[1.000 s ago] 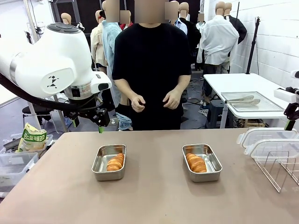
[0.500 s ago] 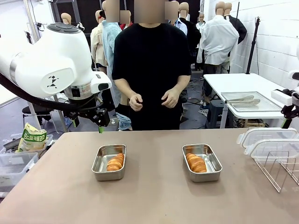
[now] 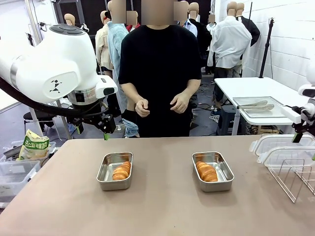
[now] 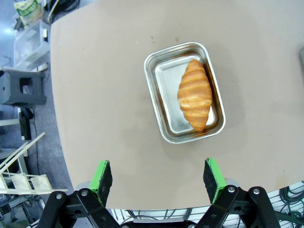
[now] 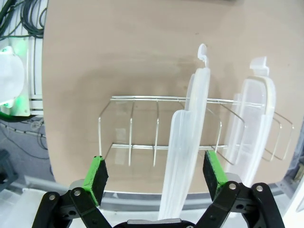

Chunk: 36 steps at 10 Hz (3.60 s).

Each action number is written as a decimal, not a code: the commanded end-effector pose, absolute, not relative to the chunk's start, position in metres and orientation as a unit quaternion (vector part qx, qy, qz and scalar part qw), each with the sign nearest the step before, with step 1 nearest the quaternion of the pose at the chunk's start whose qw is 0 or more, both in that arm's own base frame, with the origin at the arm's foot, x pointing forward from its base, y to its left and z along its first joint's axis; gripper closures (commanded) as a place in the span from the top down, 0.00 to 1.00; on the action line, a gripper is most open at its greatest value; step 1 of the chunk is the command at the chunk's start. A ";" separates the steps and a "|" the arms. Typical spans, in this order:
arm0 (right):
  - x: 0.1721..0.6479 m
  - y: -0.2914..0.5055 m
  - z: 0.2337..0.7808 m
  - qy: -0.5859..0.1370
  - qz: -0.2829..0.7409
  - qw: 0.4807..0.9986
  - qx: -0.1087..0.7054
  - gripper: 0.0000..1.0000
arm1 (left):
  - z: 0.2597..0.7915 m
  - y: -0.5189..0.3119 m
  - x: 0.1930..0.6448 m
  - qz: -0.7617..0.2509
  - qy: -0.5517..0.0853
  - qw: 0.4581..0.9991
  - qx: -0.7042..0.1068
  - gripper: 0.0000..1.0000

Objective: Place the bread in airtight containers.
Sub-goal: Pick up one Airtight Container lid and hand it to the human.

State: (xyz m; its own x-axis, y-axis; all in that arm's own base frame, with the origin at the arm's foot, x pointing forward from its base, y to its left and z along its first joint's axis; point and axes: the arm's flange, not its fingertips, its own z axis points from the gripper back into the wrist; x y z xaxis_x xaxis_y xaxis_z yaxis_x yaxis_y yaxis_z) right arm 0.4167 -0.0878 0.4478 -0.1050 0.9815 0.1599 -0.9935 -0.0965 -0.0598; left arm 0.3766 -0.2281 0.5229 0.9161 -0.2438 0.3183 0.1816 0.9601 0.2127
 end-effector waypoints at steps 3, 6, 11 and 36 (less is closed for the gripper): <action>0.443 -0.085 0.434 -0.082 0.756 0.648 0.025 1.00 | 0.524 -0.228 0.377 -0.110 -0.170 0.975 0.091 1.00; 0.450 -0.083 0.418 -0.080 0.750 0.655 0.049 1.00 | 0.524 -0.228 0.377 -0.110 -0.170 0.975 0.091 1.00; 0.455 -0.082 0.408 -0.075 0.753 0.653 0.039 0.23 | 0.524 -0.228 0.377 -0.110 -0.170 0.975 0.091 1.00; 0.398 -0.032 0.616 -0.203 0.832 0.513 -0.052 0.00 | 0.524 -0.228 0.377 -0.110 -0.170 0.975 0.091 1.00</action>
State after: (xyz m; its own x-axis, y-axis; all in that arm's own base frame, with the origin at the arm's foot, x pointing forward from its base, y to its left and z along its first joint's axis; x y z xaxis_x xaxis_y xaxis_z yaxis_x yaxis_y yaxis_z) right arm 0.3823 -0.0452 0.6089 -0.3790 0.9141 0.1441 -0.8922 -0.3196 -0.3190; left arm 0.3768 -0.2284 0.5229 0.9163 -0.2441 0.3176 0.1819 0.9600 0.2129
